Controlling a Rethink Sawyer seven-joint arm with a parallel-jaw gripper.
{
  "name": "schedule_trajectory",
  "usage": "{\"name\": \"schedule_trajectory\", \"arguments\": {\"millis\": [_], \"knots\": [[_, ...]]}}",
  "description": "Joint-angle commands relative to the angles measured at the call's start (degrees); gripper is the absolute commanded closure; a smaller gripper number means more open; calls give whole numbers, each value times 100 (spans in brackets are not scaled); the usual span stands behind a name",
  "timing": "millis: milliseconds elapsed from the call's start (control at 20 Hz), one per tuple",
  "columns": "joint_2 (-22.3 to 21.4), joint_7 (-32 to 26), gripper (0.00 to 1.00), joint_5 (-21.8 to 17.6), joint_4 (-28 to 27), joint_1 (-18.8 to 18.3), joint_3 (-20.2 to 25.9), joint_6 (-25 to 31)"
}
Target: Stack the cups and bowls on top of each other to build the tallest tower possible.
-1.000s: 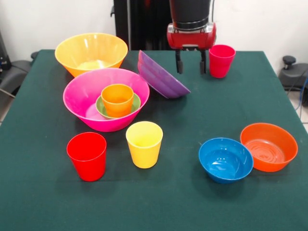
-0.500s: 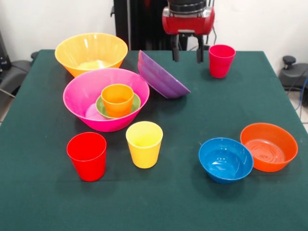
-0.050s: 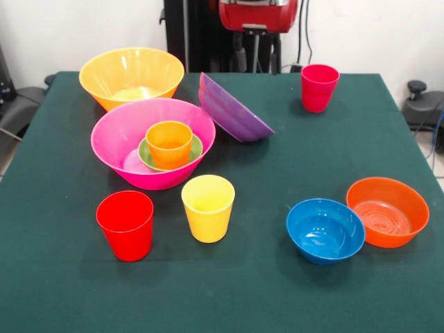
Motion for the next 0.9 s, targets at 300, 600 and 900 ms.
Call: {"name": "schedule_trajectory", "arguments": {"millis": [300,600,900], "knots": [[904,-534,0,-287,-657,-380,529,117],[937,-568,0,-492,-506,-579,533,-69],[912,-652,0,-551,-487,-746,641,9]]}}
